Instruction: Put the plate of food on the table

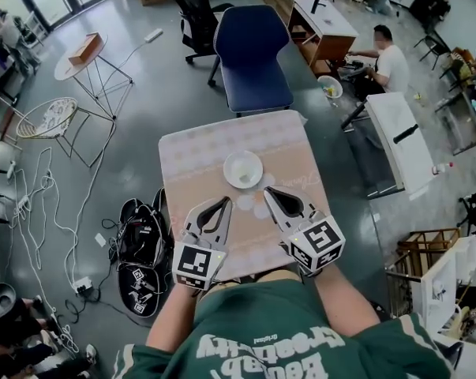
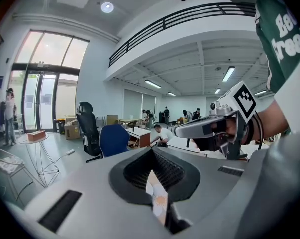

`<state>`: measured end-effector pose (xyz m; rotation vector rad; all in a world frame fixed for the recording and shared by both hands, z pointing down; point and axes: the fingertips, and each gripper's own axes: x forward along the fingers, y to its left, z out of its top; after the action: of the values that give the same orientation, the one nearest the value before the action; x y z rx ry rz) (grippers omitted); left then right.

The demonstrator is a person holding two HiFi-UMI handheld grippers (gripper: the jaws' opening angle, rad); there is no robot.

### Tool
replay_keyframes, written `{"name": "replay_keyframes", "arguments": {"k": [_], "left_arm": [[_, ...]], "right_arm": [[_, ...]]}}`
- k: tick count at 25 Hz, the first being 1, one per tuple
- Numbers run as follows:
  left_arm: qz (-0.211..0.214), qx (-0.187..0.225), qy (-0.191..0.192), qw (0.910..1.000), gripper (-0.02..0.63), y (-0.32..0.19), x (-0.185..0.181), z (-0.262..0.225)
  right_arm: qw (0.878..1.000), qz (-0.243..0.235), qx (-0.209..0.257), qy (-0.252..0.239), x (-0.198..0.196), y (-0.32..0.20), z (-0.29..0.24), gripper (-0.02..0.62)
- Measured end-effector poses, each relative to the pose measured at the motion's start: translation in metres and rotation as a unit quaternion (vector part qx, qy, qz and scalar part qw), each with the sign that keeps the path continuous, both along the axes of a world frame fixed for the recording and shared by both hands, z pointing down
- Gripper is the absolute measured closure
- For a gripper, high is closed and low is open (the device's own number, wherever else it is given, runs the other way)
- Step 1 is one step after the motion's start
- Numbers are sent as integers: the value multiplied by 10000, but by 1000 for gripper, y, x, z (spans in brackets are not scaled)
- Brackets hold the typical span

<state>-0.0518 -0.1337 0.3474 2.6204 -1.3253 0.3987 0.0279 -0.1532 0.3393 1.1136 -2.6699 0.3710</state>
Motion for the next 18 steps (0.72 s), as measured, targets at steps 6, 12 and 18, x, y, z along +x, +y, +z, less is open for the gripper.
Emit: {"name": "replay_keyframes", "arguments": {"k": [6, 12, 18], "left_arm": [[124, 308, -92, 9994, 597, 6, -8, -34], [158, 615, 21, 9980, 597, 8, -14, -64], [396, 796, -54, 9960, 597, 16, -8, -76]], "right_arm": [[9992, -218, 333, 85, -1, 10, -20, 580], [9949, -394, 888, 276, -6, 20, -53, 580], [9932, -477, 1060, 60, -10, 29, -76, 580]]}}
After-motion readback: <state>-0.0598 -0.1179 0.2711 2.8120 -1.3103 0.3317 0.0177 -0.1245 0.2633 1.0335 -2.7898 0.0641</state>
